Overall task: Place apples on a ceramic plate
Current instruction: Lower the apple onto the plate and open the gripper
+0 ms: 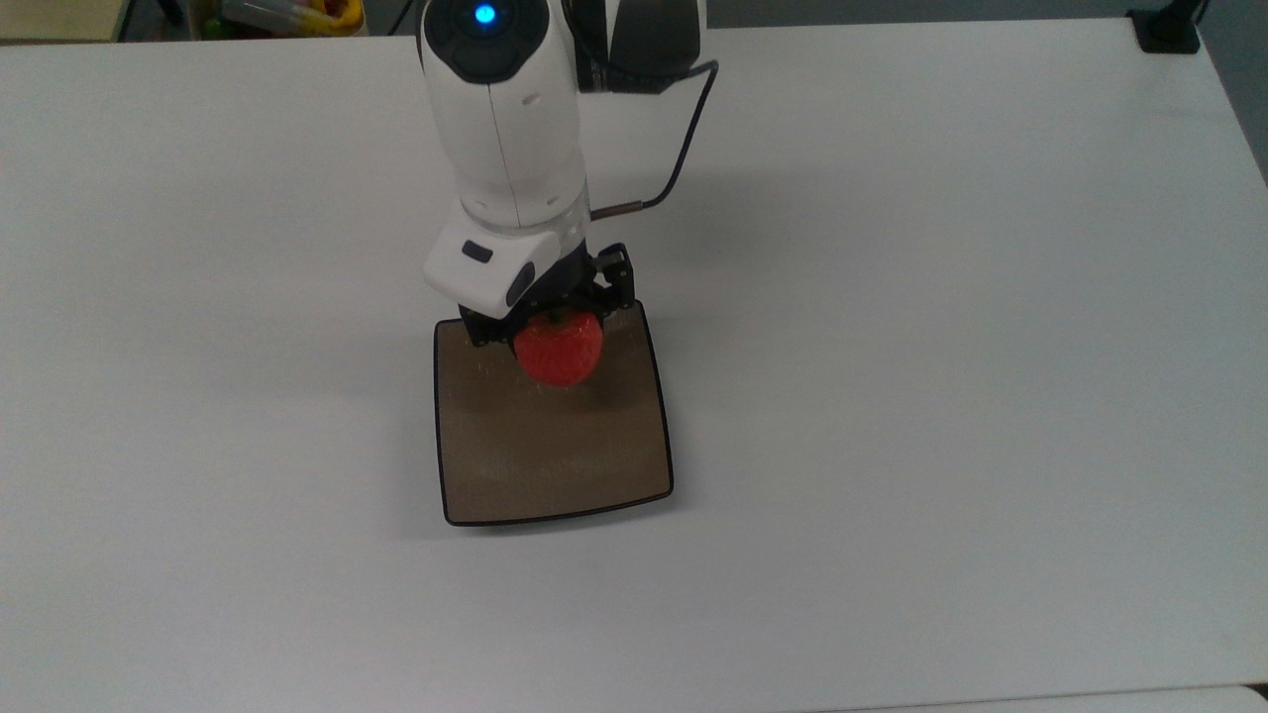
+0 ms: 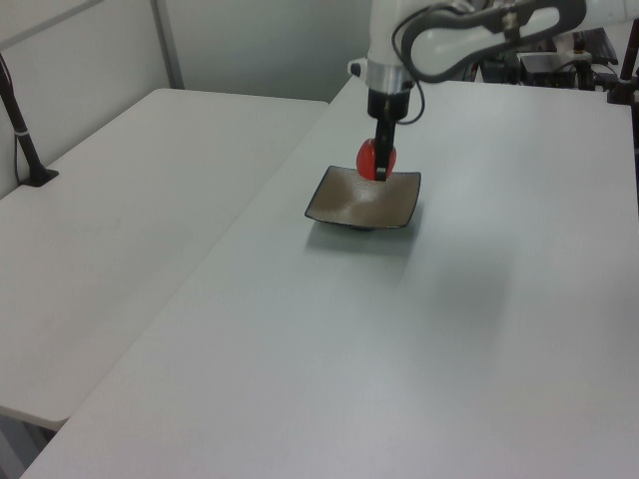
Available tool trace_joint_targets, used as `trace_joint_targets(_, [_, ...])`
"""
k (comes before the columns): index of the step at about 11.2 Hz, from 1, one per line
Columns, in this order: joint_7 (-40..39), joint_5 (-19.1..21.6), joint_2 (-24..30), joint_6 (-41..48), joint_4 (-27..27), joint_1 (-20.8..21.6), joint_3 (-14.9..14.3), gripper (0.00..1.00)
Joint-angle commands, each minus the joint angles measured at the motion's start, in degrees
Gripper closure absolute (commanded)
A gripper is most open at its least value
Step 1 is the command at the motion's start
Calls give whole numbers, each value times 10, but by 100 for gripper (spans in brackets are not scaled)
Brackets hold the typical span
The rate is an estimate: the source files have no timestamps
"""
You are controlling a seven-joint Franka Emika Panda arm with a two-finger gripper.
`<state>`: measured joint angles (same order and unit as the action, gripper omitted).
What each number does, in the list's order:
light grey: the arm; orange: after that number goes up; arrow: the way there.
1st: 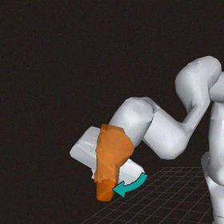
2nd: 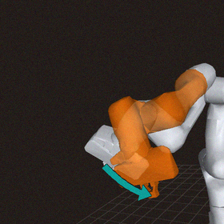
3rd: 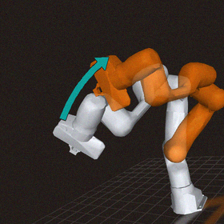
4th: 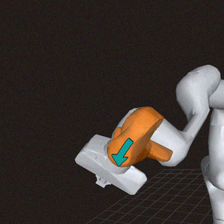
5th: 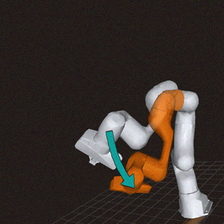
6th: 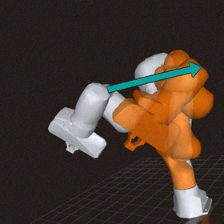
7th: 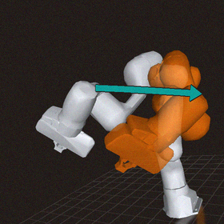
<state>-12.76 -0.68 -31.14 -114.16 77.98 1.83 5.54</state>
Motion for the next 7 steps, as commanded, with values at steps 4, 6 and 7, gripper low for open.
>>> trace_joint_targets(4, [16,-34,-64,-77,-17,13,-11,87])
trace_joint_targets(6, [16,-36,-74,-87,-14,12,-11,80])
trace_joint_targets(7, [16,-37,-75,-91,-13,12,-11,73])
